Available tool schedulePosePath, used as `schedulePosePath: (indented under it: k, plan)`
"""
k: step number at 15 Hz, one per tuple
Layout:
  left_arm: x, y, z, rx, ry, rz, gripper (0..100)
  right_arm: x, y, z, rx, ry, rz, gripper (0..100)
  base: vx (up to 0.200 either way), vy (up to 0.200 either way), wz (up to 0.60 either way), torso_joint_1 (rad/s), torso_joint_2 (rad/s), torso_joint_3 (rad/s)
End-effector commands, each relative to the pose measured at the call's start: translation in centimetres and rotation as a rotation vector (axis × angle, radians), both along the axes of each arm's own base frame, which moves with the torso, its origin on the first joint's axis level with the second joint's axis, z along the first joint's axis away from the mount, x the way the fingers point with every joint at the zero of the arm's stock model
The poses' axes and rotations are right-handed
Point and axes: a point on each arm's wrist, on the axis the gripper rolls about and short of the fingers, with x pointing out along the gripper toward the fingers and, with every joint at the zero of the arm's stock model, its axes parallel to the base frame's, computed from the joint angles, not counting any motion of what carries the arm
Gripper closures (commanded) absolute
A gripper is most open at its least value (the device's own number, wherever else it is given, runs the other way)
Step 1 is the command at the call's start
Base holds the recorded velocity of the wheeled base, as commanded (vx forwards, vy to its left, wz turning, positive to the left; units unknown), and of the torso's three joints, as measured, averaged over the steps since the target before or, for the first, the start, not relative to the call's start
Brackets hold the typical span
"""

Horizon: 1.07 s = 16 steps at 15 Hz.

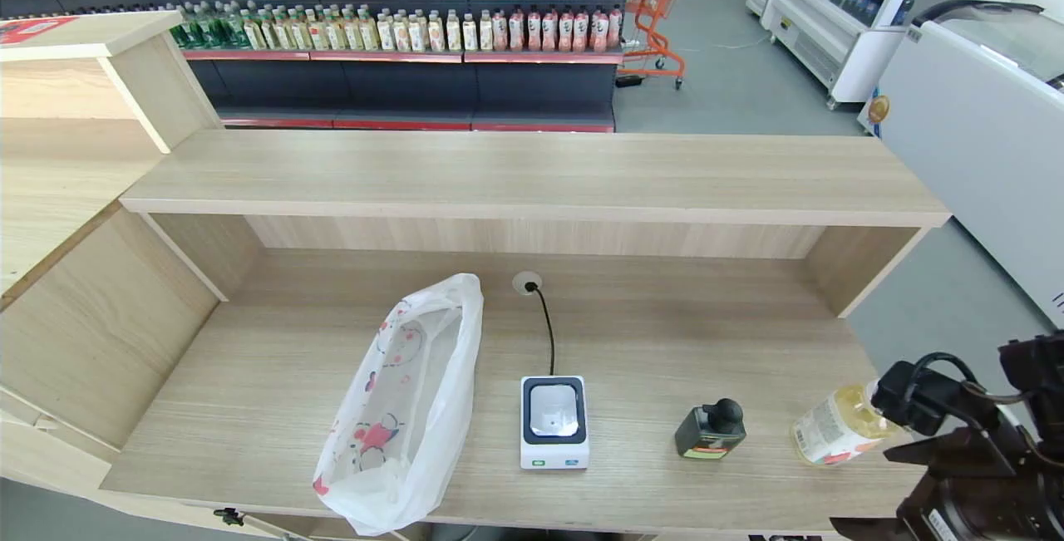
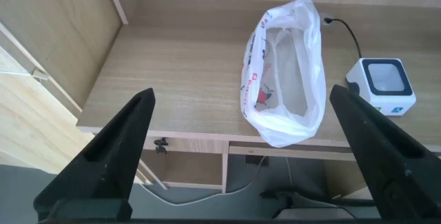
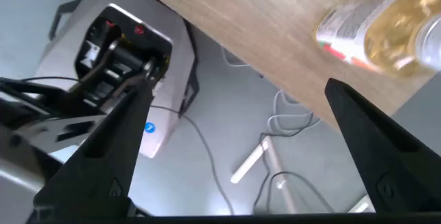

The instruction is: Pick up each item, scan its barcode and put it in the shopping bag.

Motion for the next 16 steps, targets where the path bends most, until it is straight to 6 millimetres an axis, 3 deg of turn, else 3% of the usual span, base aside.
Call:
schedulePosePath:
  k: [1, 4, 7, 11, 16]
  plan:
    - [0.0, 0.0, 0.0, 0.000, -0.001, 0.000, 0, 2.2, -0.2, -1.8, -0.044, 0.036, 0.036, 0, 0.000, 0.000, 0.00, 0.000, 0.00, 0.000]
    - [0.0, 0.0, 0.0, 0.000, 0.000, 0.000, 0, 3.5, 0.0, -2.8, -0.062, 0.032, 0.064, 0, 0.000, 0.000, 0.00, 0.000, 0.00, 0.000]
    - [0.0, 0.0, 0.0, 0.000, 0.000, 0.000, 0, 5.7, -0.3, -4.4, -0.033, 0.021, 0.240, 0, 0.000, 0.000, 0.00, 0.000, 0.00, 0.000]
    - [0.0, 0.0, 0.0, 0.000, 0.000, 0.000, 0, 9.3, -0.2, -5.7, -0.061, -0.053, 0.271, 0, 0.000, 0.000, 0.00, 0.000, 0.00, 0.000]
    - [0.0, 0.0, 0.0, 0.000, 0.000, 0.000, 0, 11.8, 1.6, -7.6, -0.057, -0.047, 0.329, 0, 0.000, 0.000, 0.00, 0.000, 0.00, 0.000]
